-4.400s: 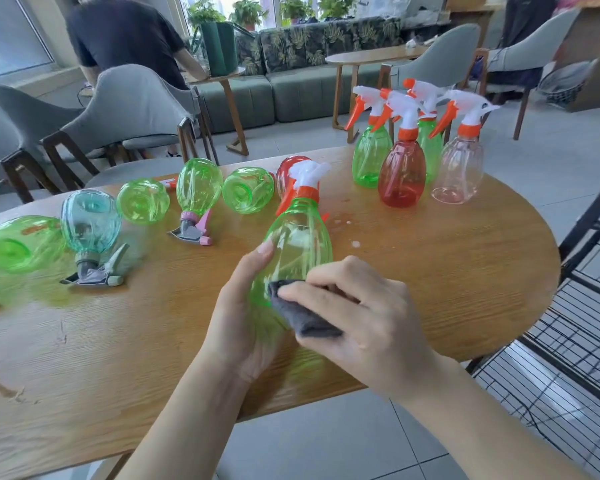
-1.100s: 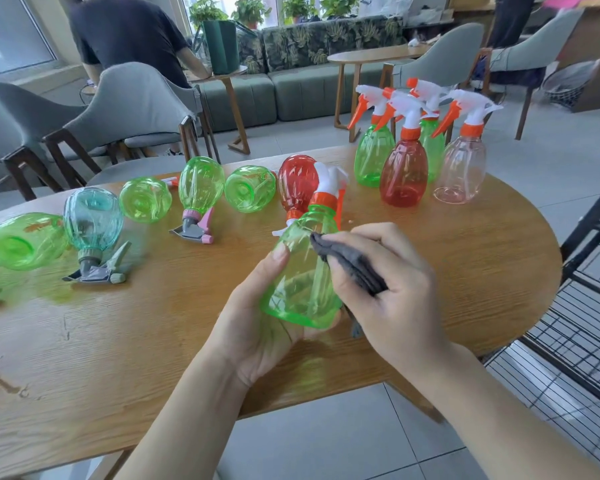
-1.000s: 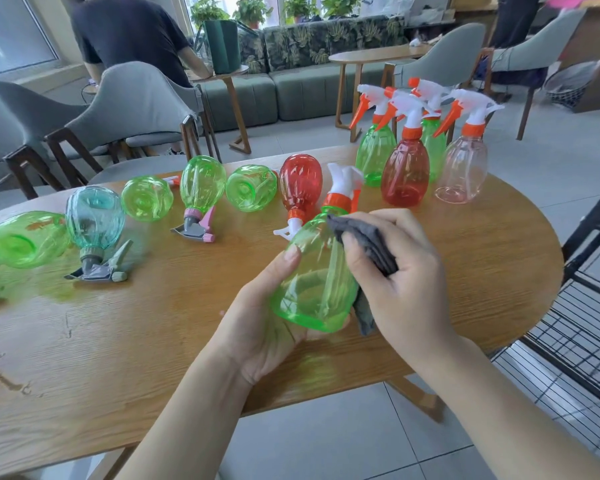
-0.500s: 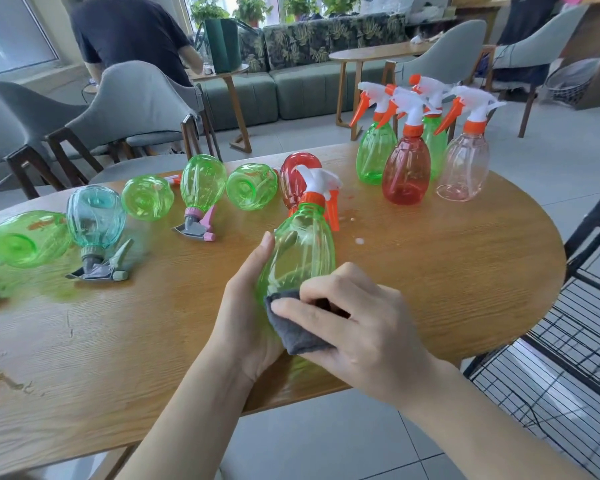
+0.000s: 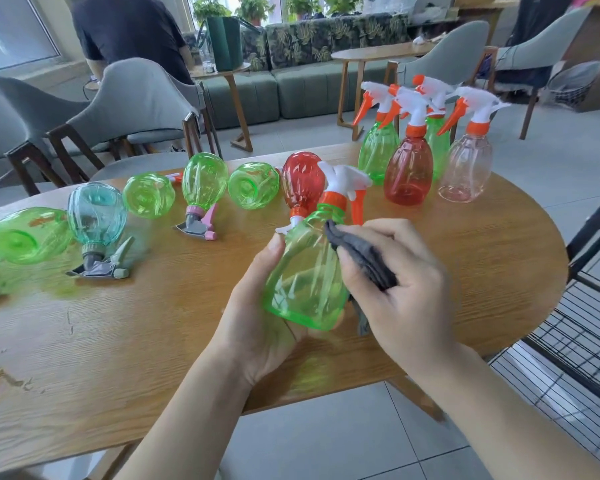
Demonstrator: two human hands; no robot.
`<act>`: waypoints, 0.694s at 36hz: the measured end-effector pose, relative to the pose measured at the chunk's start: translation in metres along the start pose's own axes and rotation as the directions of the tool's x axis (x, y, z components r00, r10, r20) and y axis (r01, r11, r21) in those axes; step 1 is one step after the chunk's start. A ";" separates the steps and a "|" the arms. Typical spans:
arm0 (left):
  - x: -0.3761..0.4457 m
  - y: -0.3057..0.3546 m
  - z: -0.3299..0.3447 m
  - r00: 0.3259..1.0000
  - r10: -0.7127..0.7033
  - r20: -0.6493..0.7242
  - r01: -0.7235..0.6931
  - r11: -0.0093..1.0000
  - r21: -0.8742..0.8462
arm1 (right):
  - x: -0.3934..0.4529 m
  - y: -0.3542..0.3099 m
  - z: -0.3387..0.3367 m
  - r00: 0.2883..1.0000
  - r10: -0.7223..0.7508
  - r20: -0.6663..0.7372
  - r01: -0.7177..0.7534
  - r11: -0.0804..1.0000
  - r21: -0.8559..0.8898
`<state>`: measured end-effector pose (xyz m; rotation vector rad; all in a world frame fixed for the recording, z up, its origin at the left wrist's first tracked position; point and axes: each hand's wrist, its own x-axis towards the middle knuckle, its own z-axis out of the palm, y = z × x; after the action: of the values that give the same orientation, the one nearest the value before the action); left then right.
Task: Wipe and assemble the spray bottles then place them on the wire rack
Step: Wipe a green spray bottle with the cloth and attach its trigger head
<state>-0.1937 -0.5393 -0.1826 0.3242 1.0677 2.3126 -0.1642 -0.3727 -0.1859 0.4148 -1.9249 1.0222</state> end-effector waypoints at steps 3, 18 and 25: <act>-0.001 0.000 -0.001 1.000 0.012 0.004 -0.012 1.000 0.014 | -0.001 0.001 0.001 1.000 -0.004 0.009 0.004 1.000 0.002; -0.003 0.004 0.007 0.990 -0.007 -0.137 -0.004 0.997 -0.080 | -0.020 -0.015 0.010 0.986 -0.151 0.067 0.153 0.988 -0.026; -0.006 0.003 0.011 0.984 -0.080 -0.161 0.069 0.995 -0.074 | -0.024 -0.021 0.021 0.950 -0.291 0.112 0.310 0.921 -0.235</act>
<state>-0.1852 -0.5375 -0.1735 0.0664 1.0567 2.3338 -0.1497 -0.4051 -0.2007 0.5892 -1.9509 0.5625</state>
